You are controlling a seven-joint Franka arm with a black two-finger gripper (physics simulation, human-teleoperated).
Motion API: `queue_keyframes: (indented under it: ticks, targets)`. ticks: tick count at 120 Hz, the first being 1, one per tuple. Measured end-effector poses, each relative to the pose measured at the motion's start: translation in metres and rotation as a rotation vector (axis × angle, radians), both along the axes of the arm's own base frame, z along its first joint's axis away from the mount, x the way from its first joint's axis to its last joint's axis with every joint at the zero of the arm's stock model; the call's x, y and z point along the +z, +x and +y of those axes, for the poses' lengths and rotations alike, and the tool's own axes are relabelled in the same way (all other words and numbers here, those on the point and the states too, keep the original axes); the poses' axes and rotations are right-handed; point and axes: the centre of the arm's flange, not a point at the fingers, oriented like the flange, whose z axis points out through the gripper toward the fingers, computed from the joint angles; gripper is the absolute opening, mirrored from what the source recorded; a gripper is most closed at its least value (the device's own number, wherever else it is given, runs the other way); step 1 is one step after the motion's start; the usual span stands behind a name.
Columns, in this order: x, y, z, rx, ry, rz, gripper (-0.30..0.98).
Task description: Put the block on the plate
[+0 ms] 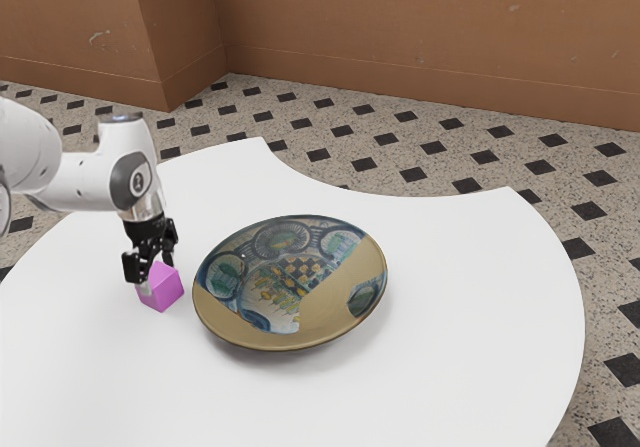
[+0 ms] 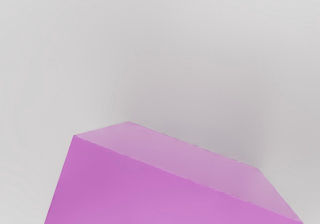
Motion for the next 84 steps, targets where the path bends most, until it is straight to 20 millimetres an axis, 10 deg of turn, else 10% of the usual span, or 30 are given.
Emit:
queue_keyframes:
  ticks: [84]
  targets:
    - [-0.011,-0.003,0.002,0.001,0.003,0.014,0.49]
